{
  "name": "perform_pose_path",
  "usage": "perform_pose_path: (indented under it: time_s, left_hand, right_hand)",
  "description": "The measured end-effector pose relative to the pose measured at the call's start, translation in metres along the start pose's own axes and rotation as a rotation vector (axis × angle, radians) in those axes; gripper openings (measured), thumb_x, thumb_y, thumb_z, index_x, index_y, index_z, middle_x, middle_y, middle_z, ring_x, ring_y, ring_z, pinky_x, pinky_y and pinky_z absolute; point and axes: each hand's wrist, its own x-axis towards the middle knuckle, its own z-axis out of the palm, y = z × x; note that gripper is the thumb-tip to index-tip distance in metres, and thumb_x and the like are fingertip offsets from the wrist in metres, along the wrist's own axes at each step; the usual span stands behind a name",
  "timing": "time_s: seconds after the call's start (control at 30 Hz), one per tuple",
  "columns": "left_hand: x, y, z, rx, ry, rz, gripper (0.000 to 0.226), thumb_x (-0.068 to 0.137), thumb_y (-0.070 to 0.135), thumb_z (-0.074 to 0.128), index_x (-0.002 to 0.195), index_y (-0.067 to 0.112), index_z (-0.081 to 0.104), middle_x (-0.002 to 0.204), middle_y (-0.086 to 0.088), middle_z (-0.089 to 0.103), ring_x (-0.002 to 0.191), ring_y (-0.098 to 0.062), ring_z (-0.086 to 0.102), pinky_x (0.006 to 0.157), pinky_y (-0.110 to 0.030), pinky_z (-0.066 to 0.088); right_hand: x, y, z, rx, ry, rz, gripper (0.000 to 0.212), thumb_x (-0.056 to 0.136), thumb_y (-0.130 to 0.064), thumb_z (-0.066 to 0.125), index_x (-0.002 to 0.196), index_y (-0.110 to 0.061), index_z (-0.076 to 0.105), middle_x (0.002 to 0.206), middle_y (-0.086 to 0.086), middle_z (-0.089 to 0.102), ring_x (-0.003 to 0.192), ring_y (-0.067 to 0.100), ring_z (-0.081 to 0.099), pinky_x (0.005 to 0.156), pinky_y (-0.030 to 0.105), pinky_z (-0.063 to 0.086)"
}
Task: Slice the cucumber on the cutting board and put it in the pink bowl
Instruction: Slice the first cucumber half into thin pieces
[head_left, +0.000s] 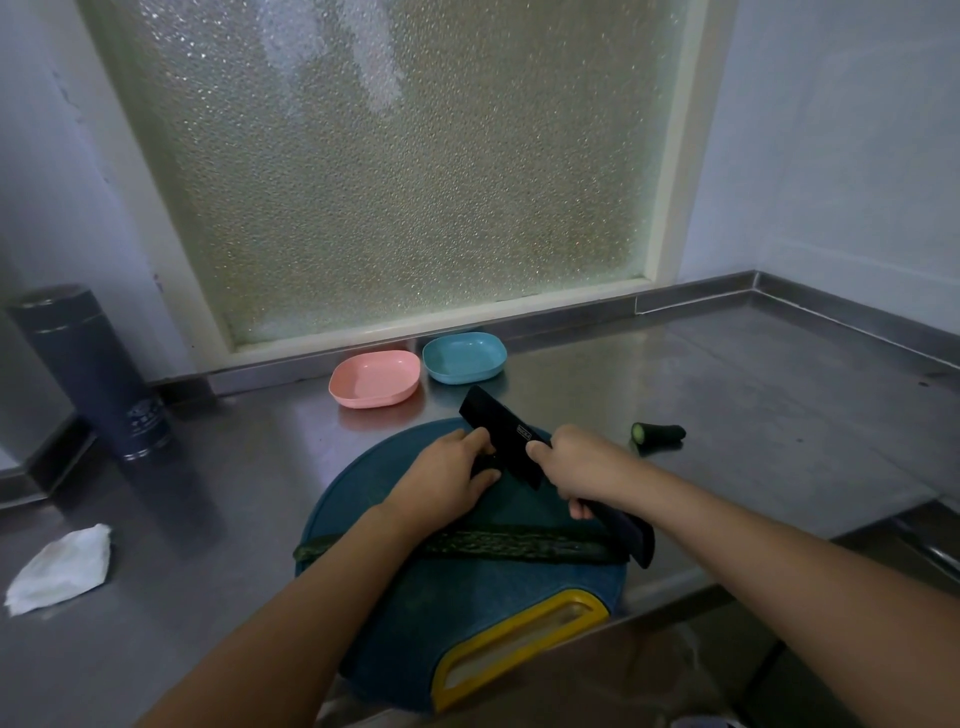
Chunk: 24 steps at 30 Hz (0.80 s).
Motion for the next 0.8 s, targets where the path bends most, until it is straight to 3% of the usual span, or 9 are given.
perform_pose_path:
  time_s: [0.07,0.17,0.23,0.37,0.53,0.8]
  left_hand:
    - [0.000,0.001,0.000,0.003,0.001,-0.001,0.026,0.089,0.031,0.058,0.111,0.017,0.052,0.110,-0.002,0.057,0.099,-0.016,0.054,0.082,-0.025,0.043]
    - [0.000,0.001,0.000,0.006,-0.005,-0.011,0.025,0.089,0.030,0.058,0.110,0.017,0.053,0.112,-0.004,0.058,0.100,-0.016,0.054,0.081,-0.024,0.042]
    - [-0.001,0.001,-0.003,0.003,-0.036,-0.020,0.029,0.089,0.030,0.058,0.115,0.017,0.053,0.117,-0.004,0.058,0.104,-0.016,0.054,0.085,-0.023,0.041]
    - [-0.004,0.001,-0.013,0.013,-0.132,-0.021,0.042,0.091,0.027,0.056,0.131,0.018,0.049,0.130,-0.001,0.053,0.115,-0.015,0.051,0.094,-0.022,0.037]
    - [-0.009,0.005,-0.007,-0.004,-0.049,-0.097,0.039,0.090,0.027,0.057,0.128,0.021,0.051,0.124,-0.003,0.058,0.111,-0.017,0.053,0.092,-0.026,0.042]
    - [-0.008,0.011,-0.005,0.042,-0.006,-0.126,0.037,0.090,0.029,0.055,0.127,0.022,0.049,0.117,-0.006,0.058,0.105,-0.020,0.055,0.088,-0.030,0.044]
  right_hand:
    - [0.003,-0.004,0.006,0.000,-0.022,0.016,0.044,0.102,-0.036,0.032,0.102,0.003,0.052,0.038,0.010,0.051,0.025,0.015,0.046,0.035,0.018,0.037]
    - [0.008,-0.005,0.018,-0.007,-0.035,0.001,0.042,0.102,-0.034,0.032,0.098,0.002,0.052,0.030,0.006,0.048,0.029,0.017,0.048,0.036,0.019,0.039]
    - [0.011,-0.003,0.020,-0.005,-0.027,-0.007,0.041,0.102,-0.034,0.031,0.093,0.001,0.050,0.038,0.009,0.052,0.034,0.019,0.049,0.039,0.021,0.041]
    - [0.011,-0.001,0.017,-0.016,-0.038,-0.012,0.047,0.102,-0.034,0.030,0.105,0.007,0.052,0.051,0.014,0.055,0.040,0.022,0.052,0.042,0.026,0.044]
    - [0.005,0.002,0.008,-0.058,-0.067,0.004,0.049,0.102,-0.035,0.032,0.109,0.009,0.052,0.056,0.015,0.056,0.039,0.020,0.052,0.037,0.021,0.040]
    - [0.001,0.010,-0.003,-0.029,-0.021,-0.019,0.040,0.101,-0.037,0.036,0.079,-0.005,0.046,0.049,0.012,0.053,0.030,0.016,0.048,0.034,0.017,0.038]
